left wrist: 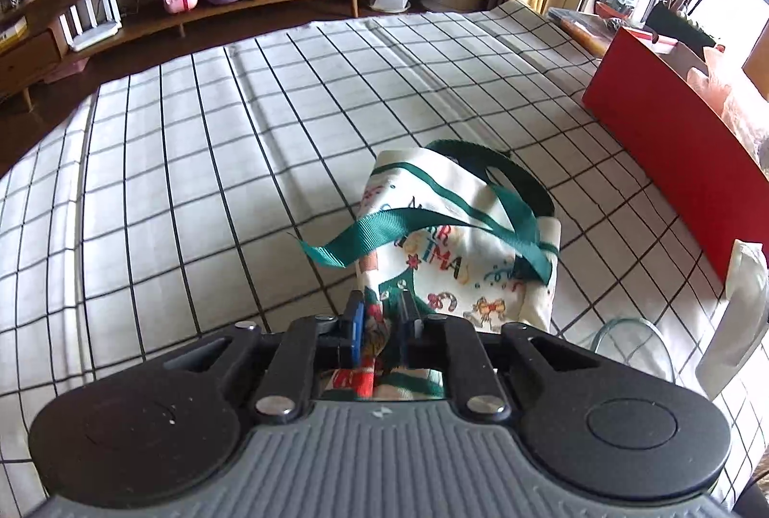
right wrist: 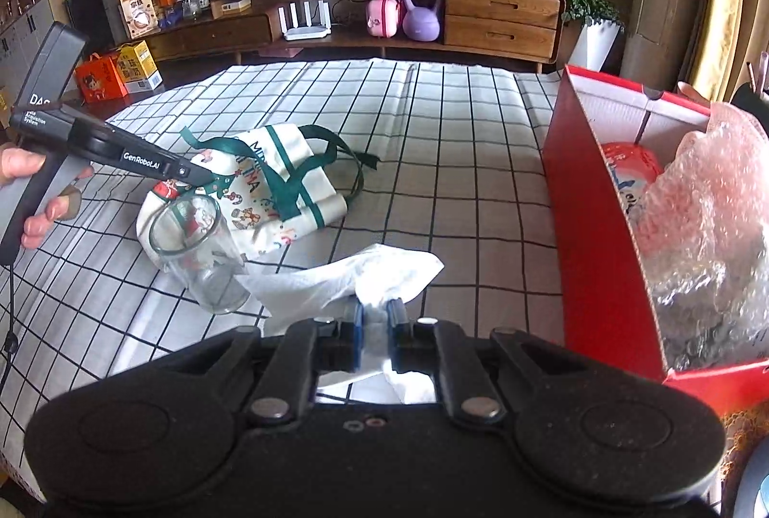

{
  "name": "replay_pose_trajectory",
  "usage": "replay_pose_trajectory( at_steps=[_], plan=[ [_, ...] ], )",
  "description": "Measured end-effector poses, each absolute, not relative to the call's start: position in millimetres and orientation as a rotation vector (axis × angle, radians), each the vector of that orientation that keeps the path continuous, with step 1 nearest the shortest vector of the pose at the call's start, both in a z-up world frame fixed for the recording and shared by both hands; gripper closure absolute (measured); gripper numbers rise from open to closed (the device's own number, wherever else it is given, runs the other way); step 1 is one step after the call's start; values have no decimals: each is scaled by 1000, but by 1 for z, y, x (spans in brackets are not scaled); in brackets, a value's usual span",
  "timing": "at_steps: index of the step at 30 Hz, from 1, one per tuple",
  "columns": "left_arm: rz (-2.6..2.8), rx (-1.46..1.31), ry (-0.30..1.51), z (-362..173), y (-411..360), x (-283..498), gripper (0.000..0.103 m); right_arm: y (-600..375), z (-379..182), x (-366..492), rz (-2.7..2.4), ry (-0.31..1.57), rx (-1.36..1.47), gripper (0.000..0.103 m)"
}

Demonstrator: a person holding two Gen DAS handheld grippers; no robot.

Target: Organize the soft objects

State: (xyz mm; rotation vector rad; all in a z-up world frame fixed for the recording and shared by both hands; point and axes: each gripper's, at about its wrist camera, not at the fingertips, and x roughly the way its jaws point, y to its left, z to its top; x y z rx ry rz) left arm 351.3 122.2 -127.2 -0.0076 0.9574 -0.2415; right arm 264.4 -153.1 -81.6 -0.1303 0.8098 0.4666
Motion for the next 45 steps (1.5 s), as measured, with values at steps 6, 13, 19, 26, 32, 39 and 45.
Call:
replay_pose_trajectory(
  at_steps=[6,13,19,26,32,39,45],
  plan=[
    [-276,33,941,-131,131,338,42,-151,-88,265,480,833,-125,93],
    [-305,56,897,-129,141,321,25,-150,-95,265,489,850,-123,93],
    [-314,-20,861,-125,151,321,23,-147,-101,267,490,866,-125,93],
    [-439,-88,911,-128,146,326,0,-144,-104,267,493,874,-128,92],
    [-431,-46,975,-150,129,336,0,-141,-107,268,494,881,-128,92],
    [-394,10,943,-152,112,337,0,-140,-112,269,485,894,-134,92],
    [-358,96,928,-157,98,332,16,-139,-114,268,483,895,-132,92]
  ],
)
